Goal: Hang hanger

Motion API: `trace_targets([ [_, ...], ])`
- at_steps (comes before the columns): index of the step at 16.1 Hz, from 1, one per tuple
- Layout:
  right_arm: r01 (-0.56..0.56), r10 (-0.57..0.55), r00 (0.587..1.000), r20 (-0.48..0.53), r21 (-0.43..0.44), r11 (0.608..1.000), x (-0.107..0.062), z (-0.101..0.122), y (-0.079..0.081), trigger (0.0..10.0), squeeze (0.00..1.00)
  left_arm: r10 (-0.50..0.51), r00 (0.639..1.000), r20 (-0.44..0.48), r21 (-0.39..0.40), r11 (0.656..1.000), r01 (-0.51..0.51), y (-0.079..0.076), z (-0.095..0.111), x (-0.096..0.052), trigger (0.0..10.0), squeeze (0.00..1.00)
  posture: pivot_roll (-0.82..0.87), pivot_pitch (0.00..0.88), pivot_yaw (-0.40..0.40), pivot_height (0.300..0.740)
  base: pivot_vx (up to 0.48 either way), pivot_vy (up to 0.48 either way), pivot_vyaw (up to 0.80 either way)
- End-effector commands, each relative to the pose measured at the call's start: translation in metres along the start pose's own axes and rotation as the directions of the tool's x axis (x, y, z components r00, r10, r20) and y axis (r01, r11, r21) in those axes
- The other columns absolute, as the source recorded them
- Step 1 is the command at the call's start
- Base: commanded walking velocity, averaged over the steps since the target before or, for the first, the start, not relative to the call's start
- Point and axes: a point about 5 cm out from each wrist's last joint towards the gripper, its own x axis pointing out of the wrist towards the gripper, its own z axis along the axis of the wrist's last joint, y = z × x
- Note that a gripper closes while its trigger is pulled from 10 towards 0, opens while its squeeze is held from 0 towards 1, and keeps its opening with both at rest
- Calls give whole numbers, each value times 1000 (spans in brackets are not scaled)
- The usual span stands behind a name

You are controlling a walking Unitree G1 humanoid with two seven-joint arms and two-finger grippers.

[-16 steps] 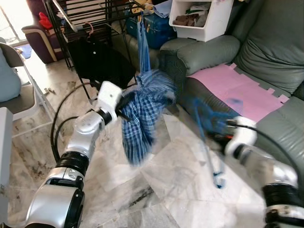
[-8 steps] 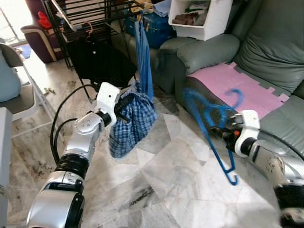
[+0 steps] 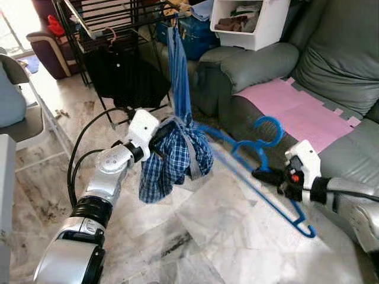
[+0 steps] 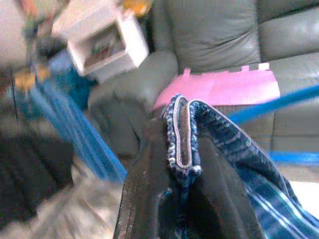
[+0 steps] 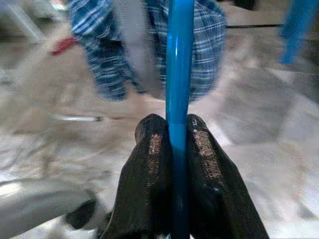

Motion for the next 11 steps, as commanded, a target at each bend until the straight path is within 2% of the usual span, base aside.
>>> trace_targets([
  [1, -118, 118, 993, -2, -6, 993, 0, 3, 13, 10000, 0, -65, 996, 57, 144, 988, 56, 0, 15, 2, 10000, 0, -166, 0, 65, 740, 0, 0, 0],
  [2, -147, 147, 989, -8, 5, 989, 0, 1, 17, 10000, 0, -80, 995, 60, 181, 981, 68, -1, 17, 3, 10000, 0, -161, 0, 63, 740, 0, 0, 0],
  [4, -225, 226, 973, -40, 36, 974, 3, -11, 29, 10000, 0, -133, 987, 86, 333, 938, 98, -6, 25, 6, 10000, 0, -159, 0, 63, 740, 0, 0, 0],
  [5, -229, 231, 972, -47, 42, 972, 4, -14, 30, 10000, 0, -151, 983, 102, 375, 922, 102, -8, 29, 6, 10000, 0, -159, 0, 63, 740, 0, 0, 0],
  [7, -260, 263, 961, -85, 44, 964, 6, -21, 37, 10000, 0, -269, 954, 132, 577, 803, 147, -20, 39, 5, 10000, 0, -156, 0, 60, 740, 0, 0, 0],
  [8, -264, 267, 960, -88, 45, 964, 6, -22, 37, 10000, 0, -312, 944, 112, 629, 757, 176, -23, 38, 3, 10000, 0, -147, 0, 57, 740, 0, 0, 0],
  [9, -250, 252, 962, -102, 38, 968, 6, -23, 35, 10000, 0, -327, 942, 81, 697, 694, 181, -20, 36, 1, 10000, 0, -148, 0, 61, 740, 0, 0, 0],
  [10, -247, 250, 963, -98, 42, 968, 5, -23, 34, 10000, 0, -322, 944, 72, 729, 663, 170, -16, 37, 1, 10000, 0, -149, 0, 61, 740, 0, 0, 0],
  [11, -262, 265, 960, -91, 44, 964, 4, -21, 37, 10000, 0, -315, 946, 81, 773, 618, 139, -11, 40, 1, 10000, 0, -149, 0, 61, 740, 0, 0, 0],
])
